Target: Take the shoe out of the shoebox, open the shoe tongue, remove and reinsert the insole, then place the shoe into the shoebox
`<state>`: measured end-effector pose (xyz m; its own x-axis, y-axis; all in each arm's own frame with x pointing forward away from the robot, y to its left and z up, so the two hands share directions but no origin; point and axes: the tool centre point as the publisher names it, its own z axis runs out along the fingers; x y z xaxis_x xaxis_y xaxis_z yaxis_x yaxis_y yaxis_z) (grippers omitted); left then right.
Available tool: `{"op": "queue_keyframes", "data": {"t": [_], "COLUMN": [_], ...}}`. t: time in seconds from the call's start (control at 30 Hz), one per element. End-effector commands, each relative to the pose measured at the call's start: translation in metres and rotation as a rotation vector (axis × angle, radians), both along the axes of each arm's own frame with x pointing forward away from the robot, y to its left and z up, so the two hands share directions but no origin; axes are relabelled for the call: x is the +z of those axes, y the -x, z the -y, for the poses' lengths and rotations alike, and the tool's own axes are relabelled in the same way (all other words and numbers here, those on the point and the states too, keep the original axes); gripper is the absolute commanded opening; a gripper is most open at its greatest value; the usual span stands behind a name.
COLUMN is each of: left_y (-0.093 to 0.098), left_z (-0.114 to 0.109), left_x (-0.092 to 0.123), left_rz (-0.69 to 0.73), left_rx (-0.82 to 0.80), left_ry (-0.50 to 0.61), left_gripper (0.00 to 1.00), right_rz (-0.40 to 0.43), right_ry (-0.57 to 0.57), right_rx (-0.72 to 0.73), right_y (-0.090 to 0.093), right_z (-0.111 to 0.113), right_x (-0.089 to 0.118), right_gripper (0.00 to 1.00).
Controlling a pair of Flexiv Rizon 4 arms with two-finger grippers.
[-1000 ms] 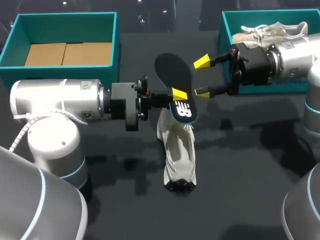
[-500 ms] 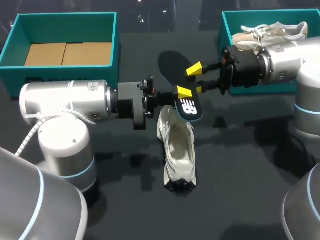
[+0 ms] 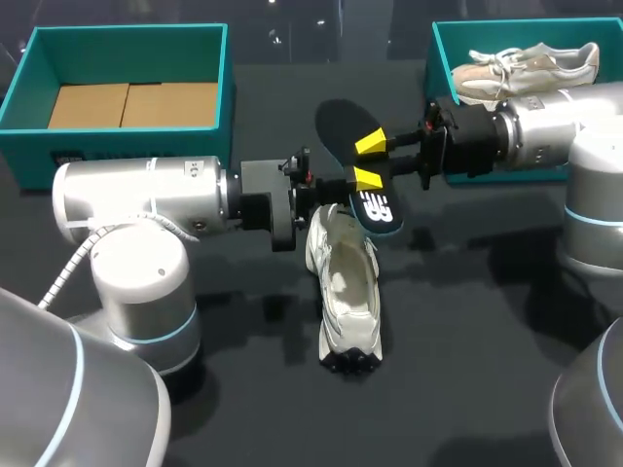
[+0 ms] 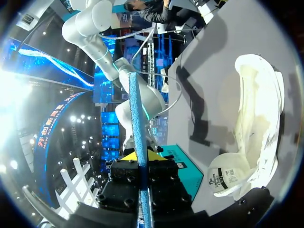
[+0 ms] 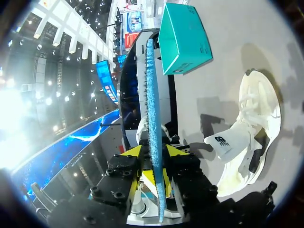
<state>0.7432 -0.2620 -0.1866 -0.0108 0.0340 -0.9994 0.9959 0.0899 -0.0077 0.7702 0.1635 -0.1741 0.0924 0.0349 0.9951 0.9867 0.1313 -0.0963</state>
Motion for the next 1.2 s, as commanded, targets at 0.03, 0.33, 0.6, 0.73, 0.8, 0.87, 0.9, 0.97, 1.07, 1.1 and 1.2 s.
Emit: {"op": "queue_keyframes", "data": {"t": [0.03,0.33,0.6,0.73,0.8,0.87,0.9,0.97,1.07,1.1,1.2], "left_y": [-0.003,-0.003,0.001,-0.003,-0.007,-0.011,-0.011,-0.011,-0.011,-0.011,-0.011], "left_z": [0.007,0.008,-0.021,-0.049,-0.063,-0.075,-0.075,-0.075,-0.075,-0.075,-0.075], "left_x": [-0.002,-0.003,0.007,0.013,0.019,0.023,0.023,0.023,0.023,0.023,0.023], "left_rz": [0.001,-0.006,-0.104,-0.182,-0.199,-0.189,-0.189,-0.189,-0.189,-0.189,-0.189], "left_rx": [0.001,0.0,0.007,0.014,0.015,0.0,0.0,0.0,0.0,0.0,0.0], "left_ry": [0.001,0.001,-0.04,-0.087,-0.121,-0.193,-0.193,-0.193,-0.193,-0.193,-0.193], "left_gripper": [0.0,0.0,1.0,1.0,1.0,1.0,1.0,1.0,1.0,1.0,1.0], "right_rz": [-0.002,0.004,0.002,-0.002,-0.005,-0.008,-0.015,-0.023,-0.027,-0.027,-0.027], "right_ry": [-0.003,-0.006,-0.002,0.0,0.0,-0.003,-0.006,-0.012,-0.006,-0.006,-0.006], "right_rx": [-0.01,-0.017,-0.015,-0.01,-0.006,-0.001,0.007,0.02,0.024,0.024,0.024], "right_y": [0.003,0.003,0.007,0.009,0.009,0.01,0.009,0.009,0.009,0.009,0.009], "right_z": [-0.003,-0.002,0.008,0.012,0.014,0.014,0.014,0.014,0.013,0.013,0.013], "right_x": [-0.002,-0.004,-0.006,-0.01,-0.012,-0.014,-0.016,-0.018,-0.019,-0.019,-0.019], "right_gripper": [0.15,0.0,0.0,0.0,0.0,0.0,0.0,0.0,0.0,0.0,0.0]}}
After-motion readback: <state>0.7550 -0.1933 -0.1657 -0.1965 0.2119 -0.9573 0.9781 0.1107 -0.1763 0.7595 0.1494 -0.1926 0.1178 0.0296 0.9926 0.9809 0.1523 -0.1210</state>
